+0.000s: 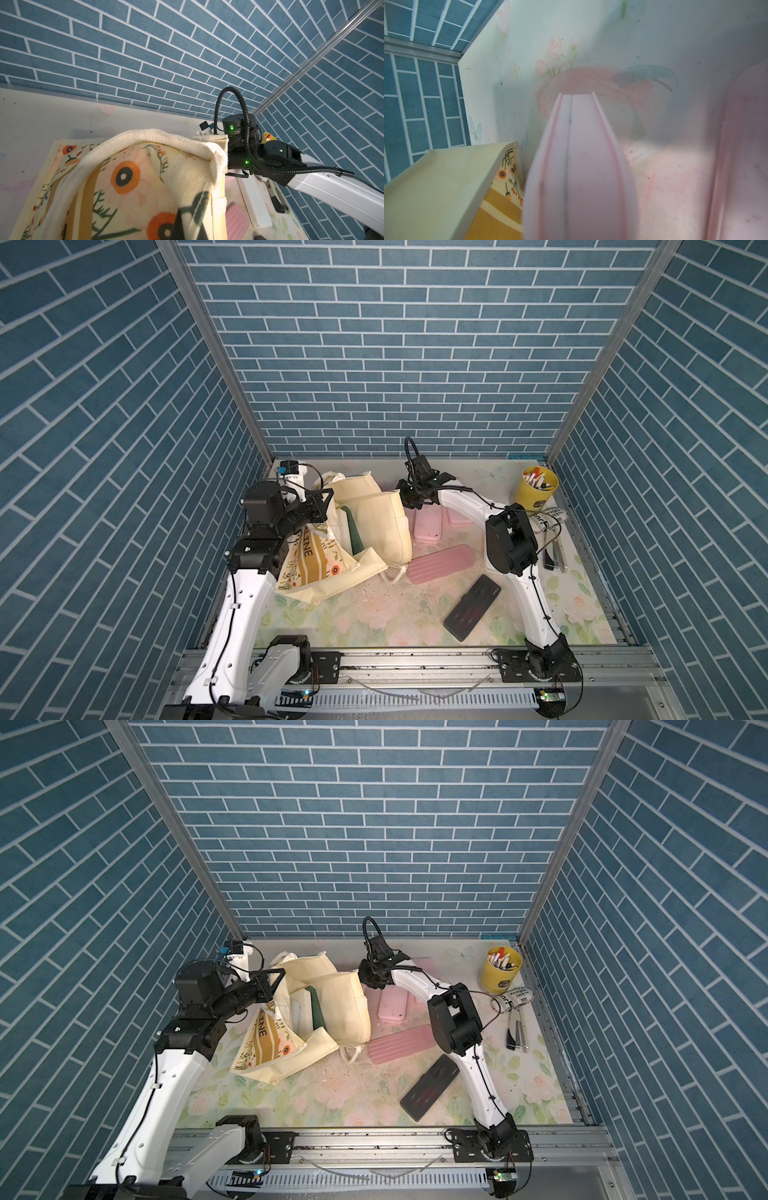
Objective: Take out the pencil case from the canvas bag
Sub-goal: Place the pencil case at the center of the board.
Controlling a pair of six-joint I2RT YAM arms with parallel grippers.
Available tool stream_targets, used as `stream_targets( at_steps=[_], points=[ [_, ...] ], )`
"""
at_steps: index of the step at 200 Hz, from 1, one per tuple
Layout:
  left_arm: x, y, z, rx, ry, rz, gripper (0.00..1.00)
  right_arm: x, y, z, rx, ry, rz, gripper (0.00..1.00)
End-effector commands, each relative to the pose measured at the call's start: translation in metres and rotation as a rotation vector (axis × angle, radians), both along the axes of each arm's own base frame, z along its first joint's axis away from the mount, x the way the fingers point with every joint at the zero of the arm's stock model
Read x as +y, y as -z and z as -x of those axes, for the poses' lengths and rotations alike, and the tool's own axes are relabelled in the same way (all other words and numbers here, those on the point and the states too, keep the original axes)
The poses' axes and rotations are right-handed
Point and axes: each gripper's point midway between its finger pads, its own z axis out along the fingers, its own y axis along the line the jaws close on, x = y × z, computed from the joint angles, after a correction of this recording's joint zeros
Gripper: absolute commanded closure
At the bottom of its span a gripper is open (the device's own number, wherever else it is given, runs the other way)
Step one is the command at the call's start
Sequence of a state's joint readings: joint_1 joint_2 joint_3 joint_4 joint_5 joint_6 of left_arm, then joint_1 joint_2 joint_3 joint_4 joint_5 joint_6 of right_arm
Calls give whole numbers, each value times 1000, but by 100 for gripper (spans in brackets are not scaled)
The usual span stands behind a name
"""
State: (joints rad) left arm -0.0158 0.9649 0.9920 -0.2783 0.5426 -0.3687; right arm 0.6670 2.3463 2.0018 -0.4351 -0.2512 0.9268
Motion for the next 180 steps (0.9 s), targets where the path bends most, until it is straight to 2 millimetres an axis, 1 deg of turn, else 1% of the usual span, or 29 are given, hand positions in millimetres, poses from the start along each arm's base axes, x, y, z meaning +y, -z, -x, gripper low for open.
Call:
stream_targets(
  at_steps=[1, 24, 43, 60, 84, 112, 135, 138, 150, 180],
  points=[
    [1, -7, 2, -36, 4, -13, 100, -7, 28, 3, 9, -27, 100, 96],
    [1, -5, 2, -32, 5, -17, 100, -13, 34, 3, 8, -27, 131, 93],
    [1, -7, 2, -35, 3, -24, 100, -14, 34, 4, 5, -27, 140, 89],
    [4, -9, 4, -37, -8, -38, 100, -15, 35, 1, -1, -20, 147, 82],
    [8, -7, 7, -33, -26, -72, 100, -18, 33, -2, -16, -13, 162, 72],
    [12, -6, 8, -28, -43, -103, 100, -22, 28, -4, -27, -7, 189, 64],
    [13, -9, 7, -29, -45, -111, 100, -29, 19, -1, -36, 3, 214, 58],
    [13, -9, 6, -29, -46, -112, 100, -33, 18, -3, -45, 17, 231, 57],
    [13, -12, 4, -32, -47, -112, 100, -39, 12, -1, -62, 28, 248, 55],
    [9, -17, 1, -41, -22, -103, 100, -48, -16, 6, -110, 26, 235, 55]
  ],
)
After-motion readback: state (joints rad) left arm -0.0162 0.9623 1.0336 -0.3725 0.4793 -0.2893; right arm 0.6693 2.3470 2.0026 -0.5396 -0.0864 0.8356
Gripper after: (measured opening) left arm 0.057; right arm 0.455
